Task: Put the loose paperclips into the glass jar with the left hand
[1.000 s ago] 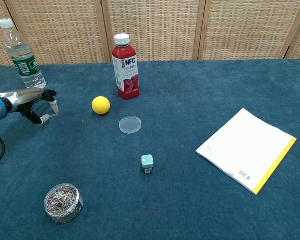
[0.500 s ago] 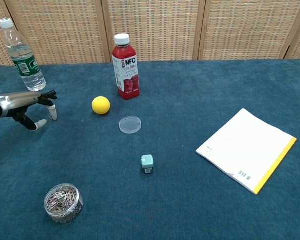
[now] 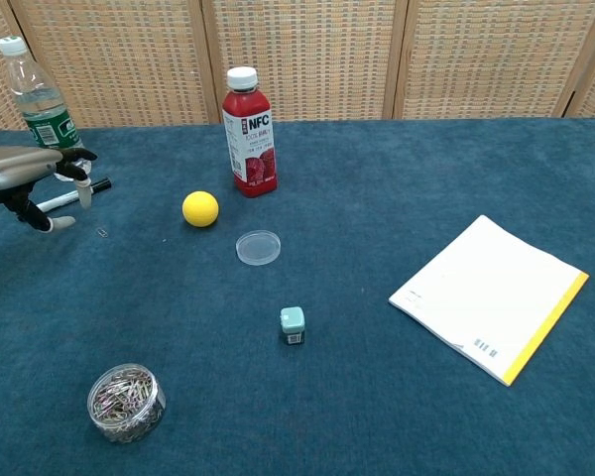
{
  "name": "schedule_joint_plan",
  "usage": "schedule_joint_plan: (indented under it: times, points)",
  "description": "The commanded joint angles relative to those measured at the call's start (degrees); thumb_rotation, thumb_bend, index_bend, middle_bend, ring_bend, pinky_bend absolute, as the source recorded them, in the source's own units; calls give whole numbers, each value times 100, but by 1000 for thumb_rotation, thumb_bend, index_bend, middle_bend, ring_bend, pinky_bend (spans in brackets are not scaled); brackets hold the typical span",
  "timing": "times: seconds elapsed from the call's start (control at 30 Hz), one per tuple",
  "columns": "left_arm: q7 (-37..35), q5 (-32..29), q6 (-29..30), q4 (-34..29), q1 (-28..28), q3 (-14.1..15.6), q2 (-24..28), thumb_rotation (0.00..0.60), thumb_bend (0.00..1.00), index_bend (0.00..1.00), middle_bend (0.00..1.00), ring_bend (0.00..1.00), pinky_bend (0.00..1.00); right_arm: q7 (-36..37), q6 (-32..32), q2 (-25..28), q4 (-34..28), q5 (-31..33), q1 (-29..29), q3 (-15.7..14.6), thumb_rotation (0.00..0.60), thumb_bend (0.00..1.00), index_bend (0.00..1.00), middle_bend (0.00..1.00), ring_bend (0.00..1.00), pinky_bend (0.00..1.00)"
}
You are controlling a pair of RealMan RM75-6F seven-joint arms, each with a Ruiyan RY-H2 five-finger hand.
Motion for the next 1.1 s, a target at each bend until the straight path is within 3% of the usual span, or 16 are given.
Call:
schedule_joint_plan:
  times: [0.03, 0.3, 0.67, 1.1]
  points:
    - [-141, 217, -10, 380, -89, 120, -141, 600, 378, 456, 0, 0, 0, -23, -8, -10, 5, 10, 6, 1, 600, 0, 0, 0, 0, 0]
    - [-360, 566, -121, 1328, -273, 336, -579, 600, 362, 472, 0, 0, 0, -153, -77, -57, 9, 95, 49, 16, 600, 0, 0, 0, 0, 0]
    - [-959, 888, 27, 1979, -278, 547, -957, 600, 316, 473, 0, 0, 0, -247, -103, -88, 12, 150, 66, 21, 600, 0, 0, 0, 0, 0]
    - [-1318, 951, -138, 2488, -405, 553, -1305, 600, 313, 481, 0, 0, 0, -282, -137, -111, 40, 193, 83, 27, 600, 0, 0, 0, 0, 0]
